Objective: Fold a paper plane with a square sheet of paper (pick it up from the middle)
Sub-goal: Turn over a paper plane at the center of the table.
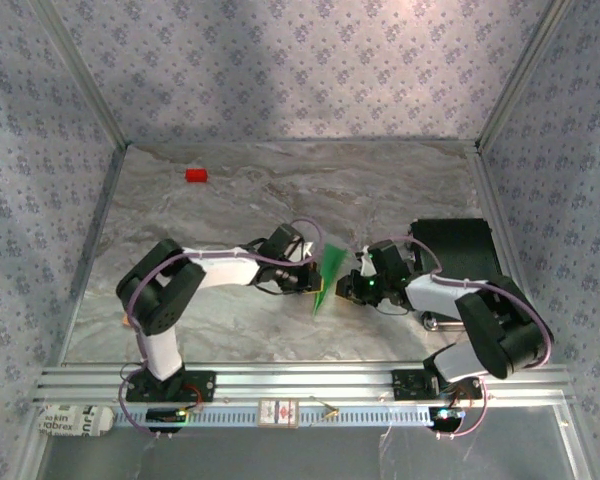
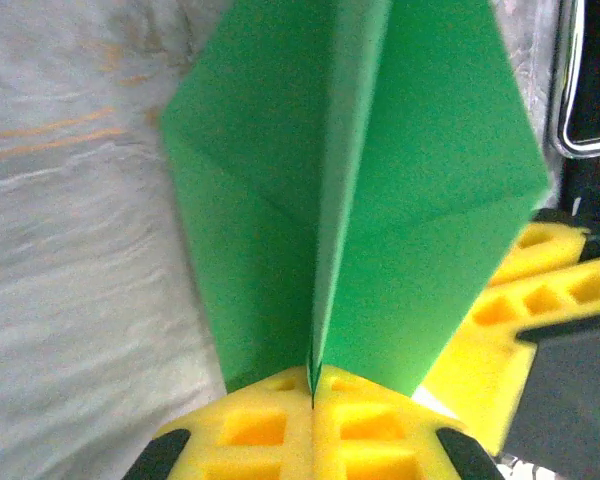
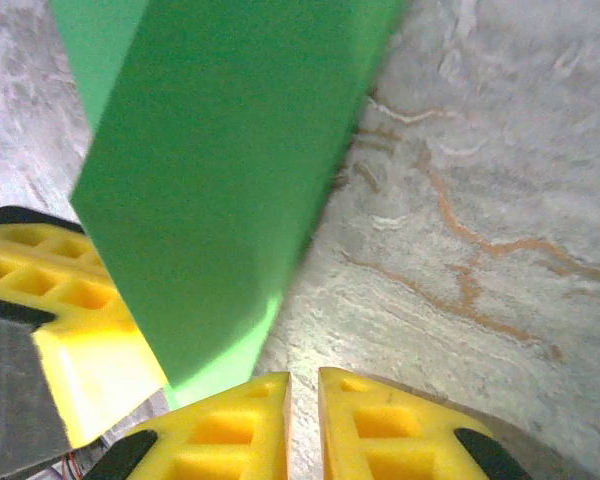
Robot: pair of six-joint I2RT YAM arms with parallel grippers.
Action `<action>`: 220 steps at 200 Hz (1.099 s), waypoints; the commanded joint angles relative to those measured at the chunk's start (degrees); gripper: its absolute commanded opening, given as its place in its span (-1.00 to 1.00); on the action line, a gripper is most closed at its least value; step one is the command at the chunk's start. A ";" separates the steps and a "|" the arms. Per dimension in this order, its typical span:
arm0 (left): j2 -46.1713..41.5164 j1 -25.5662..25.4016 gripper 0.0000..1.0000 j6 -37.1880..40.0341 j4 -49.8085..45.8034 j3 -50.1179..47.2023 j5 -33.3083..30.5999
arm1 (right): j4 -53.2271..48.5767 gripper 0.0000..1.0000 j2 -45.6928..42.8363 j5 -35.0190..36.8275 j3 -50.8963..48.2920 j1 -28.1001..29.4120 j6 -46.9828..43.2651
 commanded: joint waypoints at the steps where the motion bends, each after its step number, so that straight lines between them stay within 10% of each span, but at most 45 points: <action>1: -7.45 -1.16 -1.00 2.95 -9.84 -0.04 -15.34 | -4.53 -0.68 -2.54 2.25 1.95 -0.51 -1.20; 69: -14.13 -2.00 -1.00 1.46 -21.75 -0.82 -34.98 | -4.83 -0.68 -1.47 3.47 5.30 0.46 -0.95; 220: -9.62 -2.15 -0.87 0.42 -21.12 -2.23 -32.29 | -4.03 -0.66 1.52 3.33 8.08 2.51 -0.71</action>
